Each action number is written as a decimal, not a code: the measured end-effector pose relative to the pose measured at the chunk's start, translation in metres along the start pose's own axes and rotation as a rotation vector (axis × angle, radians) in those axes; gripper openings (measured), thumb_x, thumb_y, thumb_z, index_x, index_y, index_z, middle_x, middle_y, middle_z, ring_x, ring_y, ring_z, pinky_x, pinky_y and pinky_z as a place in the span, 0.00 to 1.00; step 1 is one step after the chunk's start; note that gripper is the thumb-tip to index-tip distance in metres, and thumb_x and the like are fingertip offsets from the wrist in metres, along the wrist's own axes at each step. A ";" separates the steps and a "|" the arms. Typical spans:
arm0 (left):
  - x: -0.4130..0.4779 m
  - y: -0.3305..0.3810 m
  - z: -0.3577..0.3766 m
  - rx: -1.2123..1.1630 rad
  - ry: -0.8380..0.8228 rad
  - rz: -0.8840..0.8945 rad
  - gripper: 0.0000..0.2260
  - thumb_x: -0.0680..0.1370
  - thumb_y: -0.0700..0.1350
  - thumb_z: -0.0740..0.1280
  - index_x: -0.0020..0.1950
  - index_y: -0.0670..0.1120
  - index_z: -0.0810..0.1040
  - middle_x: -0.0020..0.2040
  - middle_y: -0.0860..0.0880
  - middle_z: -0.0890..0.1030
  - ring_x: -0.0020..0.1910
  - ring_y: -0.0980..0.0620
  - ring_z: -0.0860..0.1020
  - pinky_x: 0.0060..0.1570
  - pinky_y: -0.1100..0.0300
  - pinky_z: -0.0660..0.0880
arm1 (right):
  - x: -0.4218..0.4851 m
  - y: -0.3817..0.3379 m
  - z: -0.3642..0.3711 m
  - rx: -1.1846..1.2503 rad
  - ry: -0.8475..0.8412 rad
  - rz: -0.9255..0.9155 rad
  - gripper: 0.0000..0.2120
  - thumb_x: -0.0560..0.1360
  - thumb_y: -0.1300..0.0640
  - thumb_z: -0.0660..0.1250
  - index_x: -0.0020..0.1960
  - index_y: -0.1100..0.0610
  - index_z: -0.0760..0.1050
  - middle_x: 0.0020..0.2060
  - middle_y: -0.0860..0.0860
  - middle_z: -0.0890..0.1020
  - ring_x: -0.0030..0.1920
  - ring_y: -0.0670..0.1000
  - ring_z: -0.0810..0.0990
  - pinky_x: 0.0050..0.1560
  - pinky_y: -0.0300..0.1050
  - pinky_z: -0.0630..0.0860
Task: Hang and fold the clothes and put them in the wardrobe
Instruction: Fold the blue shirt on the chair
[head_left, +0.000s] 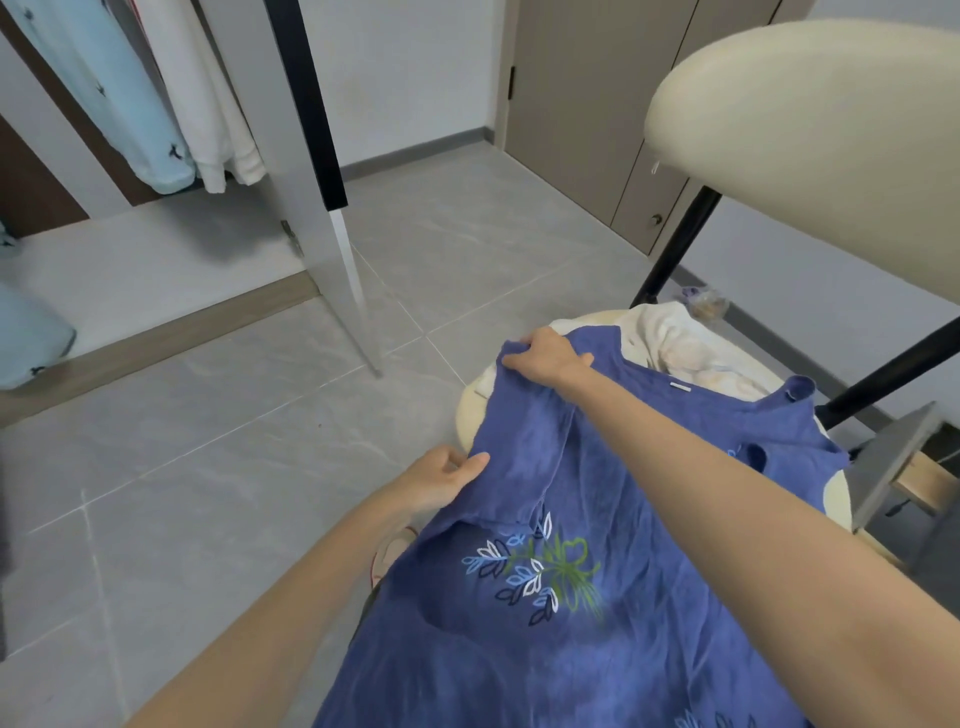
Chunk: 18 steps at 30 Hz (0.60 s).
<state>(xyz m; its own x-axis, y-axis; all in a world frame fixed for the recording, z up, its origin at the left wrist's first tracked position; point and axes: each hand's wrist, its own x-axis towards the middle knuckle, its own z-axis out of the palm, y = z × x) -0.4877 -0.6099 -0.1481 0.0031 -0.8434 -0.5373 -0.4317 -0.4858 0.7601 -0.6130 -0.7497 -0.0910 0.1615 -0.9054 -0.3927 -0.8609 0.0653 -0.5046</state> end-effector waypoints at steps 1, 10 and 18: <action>-0.002 0.000 -0.001 -0.032 0.033 0.035 0.13 0.80 0.52 0.61 0.39 0.46 0.66 0.37 0.49 0.69 0.36 0.53 0.67 0.36 0.63 0.62 | 0.002 -0.001 -0.003 0.117 -0.006 -0.029 0.12 0.76 0.54 0.62 0.35 0.54 0.66 0.33 0.49 0.72 0.41 0.52 0.71 0.53 0.50 0.61; -0.010 -0.004 -0.021 -0.028 0.063 0.059 0.14 0.79 0.49 0.64 0.39 0.45 0.63 0.31 0.51 0.62 0.31 0.54 0.60 0.30 0.64 0.58 | 0.010 0.007 -0.004 0.243 -0.041 -0.177 0.11 0.79 0.59 0.59 0.45 0.62 0.78 0.36 0.57 0.75 0.41 0.47 0.72 0.43 0.42 0.69; -0.013 0.008 -0.006 -0.031 0.204 -0.051 0.11 0.78 0.46 0.65 0.57 0.43 0.69 0.55 0.43 0.73 0.50 0.48 0.73 0.48 0.59 0.69 | -0.011 0.032 -0.028 -0.059 -0.011 -0.161 0.30 0.75 0.44 0.67 0.71 0.56 0.65 0.63 0.51 0.74 0.64 0.53 0.72 0.59 0.43 0.67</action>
<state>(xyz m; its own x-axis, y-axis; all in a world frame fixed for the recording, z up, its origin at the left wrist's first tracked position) -0.4857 -0.6042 -0.1322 0.2083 -0.8448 -0.4929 -0.3980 -0.5336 0.7462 -0.6551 -0.7494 -0.0815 0.3050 -0.8973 -0.3193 -0.8503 -0.1055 -0.5156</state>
